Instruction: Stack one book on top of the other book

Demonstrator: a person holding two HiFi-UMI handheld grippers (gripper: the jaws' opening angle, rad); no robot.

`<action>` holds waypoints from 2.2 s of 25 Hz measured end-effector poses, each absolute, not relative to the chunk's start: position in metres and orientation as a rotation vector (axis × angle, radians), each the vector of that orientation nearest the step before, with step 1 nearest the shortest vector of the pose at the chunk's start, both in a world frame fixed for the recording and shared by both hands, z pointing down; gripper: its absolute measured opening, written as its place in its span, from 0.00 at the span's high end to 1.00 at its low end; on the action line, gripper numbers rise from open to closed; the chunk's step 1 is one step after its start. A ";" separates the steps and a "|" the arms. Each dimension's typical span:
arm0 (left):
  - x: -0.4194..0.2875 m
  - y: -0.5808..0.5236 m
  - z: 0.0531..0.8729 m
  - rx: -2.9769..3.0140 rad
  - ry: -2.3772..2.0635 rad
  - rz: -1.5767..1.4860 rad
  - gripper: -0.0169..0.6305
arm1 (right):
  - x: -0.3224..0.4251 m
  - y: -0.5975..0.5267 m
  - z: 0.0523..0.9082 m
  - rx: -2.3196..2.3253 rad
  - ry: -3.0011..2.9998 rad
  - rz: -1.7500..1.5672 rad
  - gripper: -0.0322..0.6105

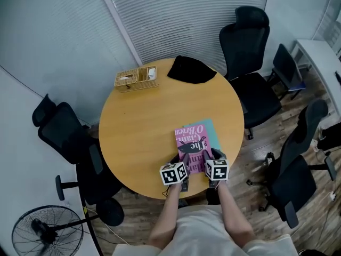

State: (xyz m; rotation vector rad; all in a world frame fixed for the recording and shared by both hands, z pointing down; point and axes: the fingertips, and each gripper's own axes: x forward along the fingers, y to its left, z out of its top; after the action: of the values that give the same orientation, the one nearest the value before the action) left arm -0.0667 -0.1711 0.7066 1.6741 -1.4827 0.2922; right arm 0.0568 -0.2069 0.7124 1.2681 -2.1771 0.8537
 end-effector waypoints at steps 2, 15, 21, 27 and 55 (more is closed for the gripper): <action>-0.058 -0.179 0.711 1.674 -1.476 0.299 0.70 | 0.066 -0.214 0.718 1.265 -2.171 0.869 0.74; -0.025 -0.206 0.735 1.624 -1.465 0.315 0.70 | 0.097 -0.242 0.753 1.212 -2.130 0.969 0.75; -0.026 -0.208 0.743 1.599 -1.466 0.316 0.70 | 0.095 -0.247 0.761 1.177 -2.126 0.970 0.75; -0.024 -0.211 0.751 1.583 -1.446 0.318 0.70 | 0.098 -0.253 0.763 1.166 -2.128 0.955 0.73; -0.048 -0.177 0.732 1.709 -1.364 0.259 0.65 | 0.127 -0.245 0.755 1.343 -2.119 1.018 0.70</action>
State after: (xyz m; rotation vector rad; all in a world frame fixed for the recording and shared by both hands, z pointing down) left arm -0.0478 -0.1774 0.7320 1.7088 -1.3638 0.2587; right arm 0.1268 -0.2451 0.7547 1.3431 -2.1186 1.0181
